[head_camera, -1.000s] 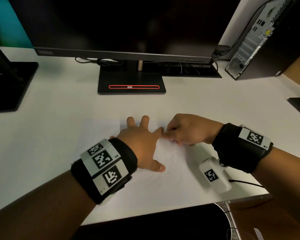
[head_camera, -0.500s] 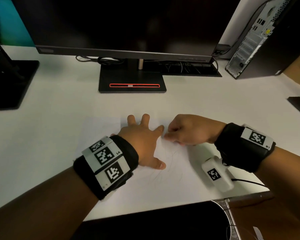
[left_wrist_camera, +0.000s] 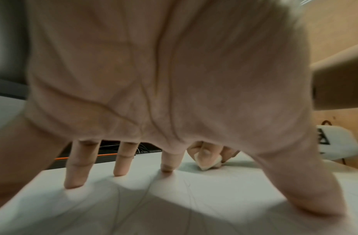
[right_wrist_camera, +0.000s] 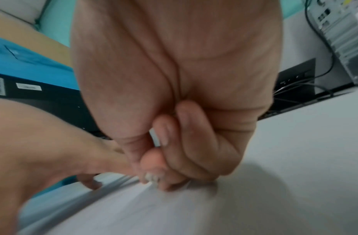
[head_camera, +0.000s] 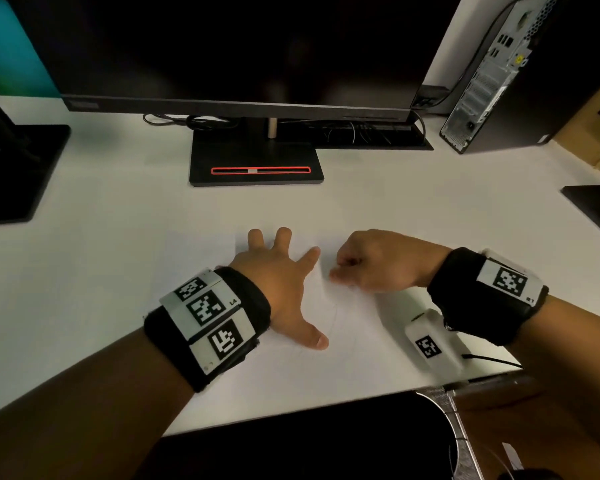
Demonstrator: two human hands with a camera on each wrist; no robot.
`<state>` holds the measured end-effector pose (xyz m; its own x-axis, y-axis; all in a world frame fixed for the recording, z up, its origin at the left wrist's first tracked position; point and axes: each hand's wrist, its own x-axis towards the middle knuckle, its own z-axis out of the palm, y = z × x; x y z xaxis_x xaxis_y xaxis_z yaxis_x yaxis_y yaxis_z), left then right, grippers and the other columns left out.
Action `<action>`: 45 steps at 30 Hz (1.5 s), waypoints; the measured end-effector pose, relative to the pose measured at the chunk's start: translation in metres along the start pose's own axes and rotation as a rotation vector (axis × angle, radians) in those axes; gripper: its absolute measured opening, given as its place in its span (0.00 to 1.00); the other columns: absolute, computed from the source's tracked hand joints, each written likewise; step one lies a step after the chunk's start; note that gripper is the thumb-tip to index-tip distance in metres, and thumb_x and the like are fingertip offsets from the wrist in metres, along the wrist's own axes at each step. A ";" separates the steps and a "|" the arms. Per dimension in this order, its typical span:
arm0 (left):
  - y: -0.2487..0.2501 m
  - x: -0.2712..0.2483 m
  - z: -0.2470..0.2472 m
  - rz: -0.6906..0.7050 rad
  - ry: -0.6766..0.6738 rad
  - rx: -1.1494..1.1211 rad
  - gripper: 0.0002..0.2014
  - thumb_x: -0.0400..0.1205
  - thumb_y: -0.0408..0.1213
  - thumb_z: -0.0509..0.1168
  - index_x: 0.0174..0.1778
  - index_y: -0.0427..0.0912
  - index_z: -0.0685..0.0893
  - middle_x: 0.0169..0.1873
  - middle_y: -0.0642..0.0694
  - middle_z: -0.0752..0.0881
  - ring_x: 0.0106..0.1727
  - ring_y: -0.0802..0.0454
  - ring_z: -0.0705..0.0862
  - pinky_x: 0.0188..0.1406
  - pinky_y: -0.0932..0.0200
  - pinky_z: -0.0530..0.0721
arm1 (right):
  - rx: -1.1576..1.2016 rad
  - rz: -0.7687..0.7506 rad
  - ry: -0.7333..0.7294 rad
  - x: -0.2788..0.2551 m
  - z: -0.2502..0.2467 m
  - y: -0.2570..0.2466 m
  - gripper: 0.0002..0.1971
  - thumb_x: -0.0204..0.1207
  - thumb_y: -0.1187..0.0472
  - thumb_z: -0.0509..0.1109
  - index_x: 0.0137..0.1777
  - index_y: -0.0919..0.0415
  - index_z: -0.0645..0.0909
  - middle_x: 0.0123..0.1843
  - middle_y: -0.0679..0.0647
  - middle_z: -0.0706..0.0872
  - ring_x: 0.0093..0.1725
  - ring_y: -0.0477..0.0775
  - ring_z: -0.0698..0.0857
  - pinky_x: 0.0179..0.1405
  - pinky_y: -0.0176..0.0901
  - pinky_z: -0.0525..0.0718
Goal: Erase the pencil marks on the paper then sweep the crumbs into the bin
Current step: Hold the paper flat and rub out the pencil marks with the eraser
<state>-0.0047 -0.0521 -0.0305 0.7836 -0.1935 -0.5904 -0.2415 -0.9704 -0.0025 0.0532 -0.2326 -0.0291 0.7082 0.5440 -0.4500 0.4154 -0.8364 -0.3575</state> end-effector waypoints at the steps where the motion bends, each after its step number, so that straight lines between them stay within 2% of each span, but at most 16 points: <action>1: 0.000 -0.001 0.000 0.000 0.001 -0.002 0.65 0.64 0.80 0.69 0.87 0.62 0.35 0.85 0.45 0.42 0.83 0.29 0.44 0.74 0.38 0.76 | 0.002 -0.020 -0.044 -0.002 0.003 -0.002 0.22 0.82 0.49 0.66 0.29 0.58 0.72 0.25 0.48 0.74 0.26 0.49 0.70 0.29 0.42 0.72; 3: 0.000 -0.001 0.000 0.001 0.001 0.003 0.66 0.64 0.80 0.69 0.87 0.62 0.35 0.85 0.45 0.42 0.83 0.28 0.44 0.74 0.37 0.76 | 0.040 -0.019 -0.064 -0.004 0.003 -0.002 0.21 0.82 0.49 0.67 0.29 0.58 0.73 0.25 0.48 0.74 0.26 0.50 0.71 0.30 0.45 0.74; 7: -0.001 0.000 0.002 0.001 0.005 0.001 0.66 0.64 0.80 0.69 0.88 0.61 0.35 0.85 0.43 0.41 0.84 0.28 0.44 0.74 0.35 0.75 | -0.003 0.014 0.059 -0.003 -0.003 0.002 0.22 0.82 0.49 0.66 0.29 0.59 0.71 0.25 0.50 0.71 0.26 0.49 0.69 0.30 0.44 0.71; 11: -0.002 0.000 0.006 0.002 0.009 -0.019 0.66 0.63 0.80 0.69 0.87 0.63 0.34 0.84 0.45 0.42 0.83 0.30 0.45 0.71 0.33 0.77 | -0.014 -0.047 -0.060 -0.009 0.006 -0.005 0.23 0.83 0.48 0.66 0.28 0.57 0.71 0.24 0.46 0.72 0.25 0.47 0.69 0.30 0.42 0.72; 15: -0.001 0.001 0.008 0.017 -0.006 -0.043 0.61 0.65 0.80 0.68 0.84 0.70 0.34 0.82 0.44 0.43 0.83 0.30 0.44 0.70 0.29 0.76 | -0.014 -0.007 0.074 -0.006 0.000 0.002 0.23 0.83 0.50 0.66 0.29 0.59 0.70 0.25 0.50 0.70 0.26 0.50 0.67 0.30 0.43 0.68; 20: -0.001 0.001 0.012 0.019 -0.012 -0.069 0.58 0.65 0.80 0.67 0.83 0.74 0.36 0.81 0.46 0.44 0.82 0.31 0.45 0.69 0.27 0.76 | -0.026 -0.059 -0.082 -0.012 0.012 -0.010 0.23 0.83 0.48 0.66 0.28 0.57 0.72 0.23 0.46 0.72 0.25 0.47 0.70 0.29 0.40 0.72; 24: -0.002 0.000 0.012 0.018 -0.018 -0.070 0.58 0.65 0.80 0.67 0.82 0.75 0.35 0.83 0.46 0.42 0.83 0.30 0.42 0.71 0.27 0.74 | -0.028 -0.009 0.072 -0.007 0.003 -0.001 0.23 0.84 0.50 0.65 0.29 0.60 0.69 0.26 0.52 0.71 0.27 0.51 0.68 0.30 0.45 0.70; 29: -0.001 -0.001 0.014 0.014 -0.039 -0.053 0.63 0.61 0.82 0.68 0.81 0.75 0.31 0.83 0.47 0.40 0.83 0.29 0.40 0.72 0.24 0.71 | -0.054 -0.076 -0.057 -0.014 0.013 -0.011 0.23 0.84 0.49 0.65 0.28 0.57 0.68 0.25 0.48 0.68 0.26 0.48 0.66 0.29 0.41 0.69; 33: -0.001 -0.002 0.014 0.020 -0.029 -0.063 0.64 0.59 0.82 0.69 0.81 0.75 0.32 0.83 0.47 0.41 0.83 0.30 0.41 0.72 0.24 0.71 | -0.048 -0.025 0.082 -0.011 0.006 -0.002 0.23 0.83 0.50 0.65 0.29 0.60 0.68 0.26 0.52 0.70 0.27 0.51 0.68 0.30 0.44 0.69; 37: 0.000 -0.002 0.013 0.019 -0.038 -0.071 0.64 0.59 0.82 0.69 0.81 0.75 0.31 0.83 0.48 0.42 0.82 0.30 0.42 0.71 0.24 0.72 | -0.064 -0.116 -0.010 -0.019 0.023 -0.009 0.23 0.84 0.48 0.64 0.29 0.57 0.69 0.26 0.48 0.71 0.27 0.48 0.69 0.30 0.41 0.70; 42: 0.000 -0.003 0.013 0.015 -0.032 -0.056 0.64 0.60 0.82 0.69 0.82 0.74 0.31 0.83 0.47 0.41 0.83 0.30 0.42 0.72 0.24 0.71 | -0.031 -0.041 0.080 -0.017 0.014 -0.003 0.24 0.84 0.50 0.65 0.27 0.58 0.68 0.24 0.49 0.71 0.25 0.48 0.68 0.30 0.41 0.68; 45: 0.000 -0.004 0.013 0.013 -0.027 -0.056 0.64 0.61 0.82 0.69 0.82 0.74 0.32 0.82 0.47 0.43 0.82 0.30 0.43 0.71 0.25 0.72 | -0.049 -0.093 0.003 -0.021 0.024 -0.011 0.23 0.84 0.49 0.65 0.28 0.57 0.69 0.26 0.49 0.72 0.26 0.48 0.70 0.30 0.40 0.70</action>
<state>-0.0150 -0.0497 -0.0390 0.7645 -0.2025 -0.6119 -0.2182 -0.9746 0.0499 0.0200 -0.2338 -0.0351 0.6670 0.6191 -0.4145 0.5064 -0.7848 -0.3573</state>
